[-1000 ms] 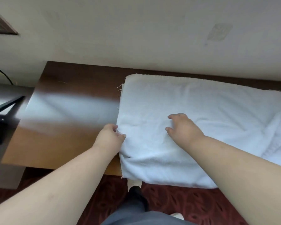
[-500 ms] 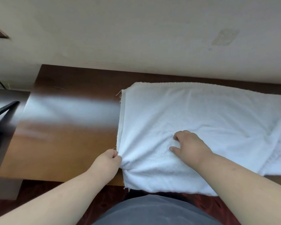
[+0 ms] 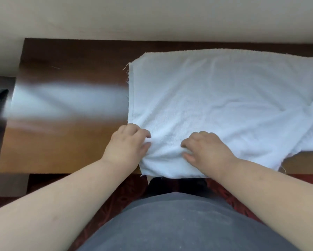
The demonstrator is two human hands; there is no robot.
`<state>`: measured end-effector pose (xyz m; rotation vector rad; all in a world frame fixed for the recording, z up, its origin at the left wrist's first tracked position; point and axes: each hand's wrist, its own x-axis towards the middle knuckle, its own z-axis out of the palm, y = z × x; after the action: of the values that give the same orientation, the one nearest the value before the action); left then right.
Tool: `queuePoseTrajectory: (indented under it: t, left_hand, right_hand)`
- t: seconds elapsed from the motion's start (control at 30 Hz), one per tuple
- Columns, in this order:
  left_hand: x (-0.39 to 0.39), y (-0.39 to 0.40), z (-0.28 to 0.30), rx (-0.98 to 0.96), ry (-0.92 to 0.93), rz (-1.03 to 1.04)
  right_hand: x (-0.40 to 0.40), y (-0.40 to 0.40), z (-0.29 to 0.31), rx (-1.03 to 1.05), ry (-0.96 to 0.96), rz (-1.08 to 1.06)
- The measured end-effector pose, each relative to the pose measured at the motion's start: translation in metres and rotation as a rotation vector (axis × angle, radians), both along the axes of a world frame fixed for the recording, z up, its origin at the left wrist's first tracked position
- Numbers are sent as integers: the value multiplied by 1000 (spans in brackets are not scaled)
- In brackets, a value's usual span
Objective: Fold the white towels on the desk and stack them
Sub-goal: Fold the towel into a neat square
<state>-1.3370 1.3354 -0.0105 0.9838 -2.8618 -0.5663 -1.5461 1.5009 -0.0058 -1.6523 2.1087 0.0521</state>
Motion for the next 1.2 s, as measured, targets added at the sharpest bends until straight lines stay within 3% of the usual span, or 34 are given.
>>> queuePoseTrajectory:
  t: [0.03,0.1,0.3,0.43,0.57,0.67,0.87,1.03,1.07,1.13,1.2]
  left_hand:
    - [0,4,-1,-9,-60,-136]
    - [2,8,-5,57,-182,-178]
    - [19,55,-5,83,-33,149]
    - [31,99,-13,421,82,598]
    - [33,134,-30,731,174,1072]
    - [30,138,-39,980,180,1008]
    - [19,144,-28,982,226,770]
    - [1,148,0,1034,346,934]
    - [-2,146,7,1123,385,1010]
    - [-8,140,22,1483,528,1140]
    - [-14,134,36,1748,678,1164]
  right_hand:
    - [3,2,-3,-2,11,-7]
    - [9,8,-5,-4,0,-57]
    - [36,36,-1,-149,61,-61]
    - [55,53,-7,-82,103,86]
    - [58,51,-13,-128,118,52]
    - [59,46,-11,-119,112,24]
    - [61,53,5,-85,56,-60]
    - [70,65,23,-112,-121,-137]
    - [75,73,27,-167,-162,-147]
    - [86,94,37,-276,-193,-112]
    - [95,116,39,-364,-71,2]
